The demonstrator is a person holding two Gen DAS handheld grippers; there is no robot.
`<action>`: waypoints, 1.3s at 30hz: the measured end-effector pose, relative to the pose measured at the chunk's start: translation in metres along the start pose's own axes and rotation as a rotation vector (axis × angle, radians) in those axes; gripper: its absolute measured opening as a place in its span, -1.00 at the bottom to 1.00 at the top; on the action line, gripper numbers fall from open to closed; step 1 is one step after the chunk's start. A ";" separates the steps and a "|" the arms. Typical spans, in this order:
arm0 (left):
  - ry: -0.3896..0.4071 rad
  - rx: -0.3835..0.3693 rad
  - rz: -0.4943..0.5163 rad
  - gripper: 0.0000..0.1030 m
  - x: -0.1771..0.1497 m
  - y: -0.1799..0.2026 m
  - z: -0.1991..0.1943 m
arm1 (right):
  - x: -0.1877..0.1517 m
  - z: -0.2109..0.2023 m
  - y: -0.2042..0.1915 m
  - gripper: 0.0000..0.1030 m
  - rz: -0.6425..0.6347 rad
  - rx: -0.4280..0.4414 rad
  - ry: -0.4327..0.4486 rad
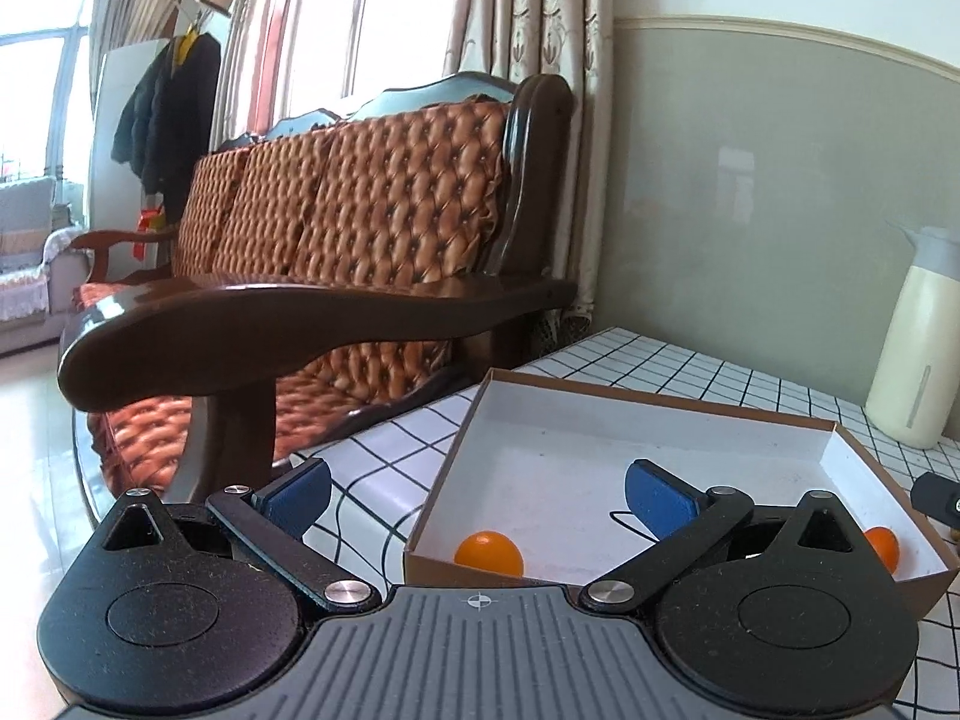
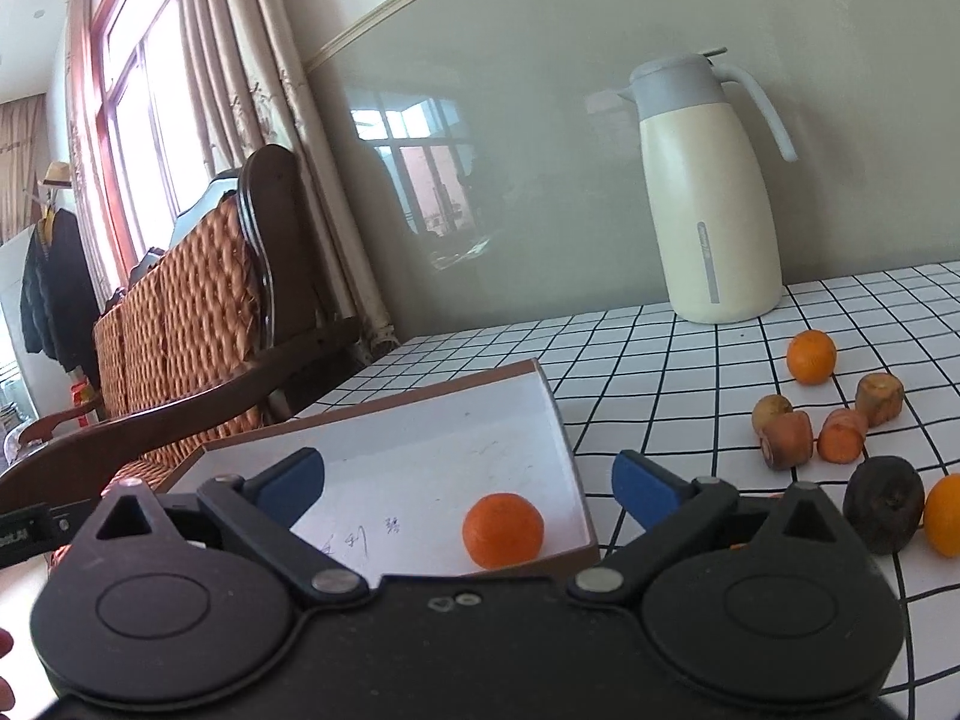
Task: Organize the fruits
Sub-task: 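Move both open grippers back from the box to the fruit pile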
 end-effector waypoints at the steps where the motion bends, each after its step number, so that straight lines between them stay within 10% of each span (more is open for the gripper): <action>1: -0.002 0.001 -0.003 1.00 0.000 0.000 0.001 | 0.001 -0.001 -0.001 0.88 -0.005 0.003 0.003; 12: 0.058 0.006 0.007 1.00 0.001 0.012 -0.012 | 0.010 -0.020 -0.002 0.88 -0.054 0.027 0.062; 39: 0.126 -0.244 0.105 1.00 -0.005 0.108 -0.045 | 0.031 -0.078 0.037 0.88 -0.149 -0.087 0.262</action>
Point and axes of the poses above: each gripper's, at about its wrist camera, not at the fingertips, and z roughly the way its jaws point, y to its right, x to its top, the point moved 5 cm from there along z, roughly the way its jaws point, and after that the axes turned 4 degrees about -x, right-handed, at the moved point
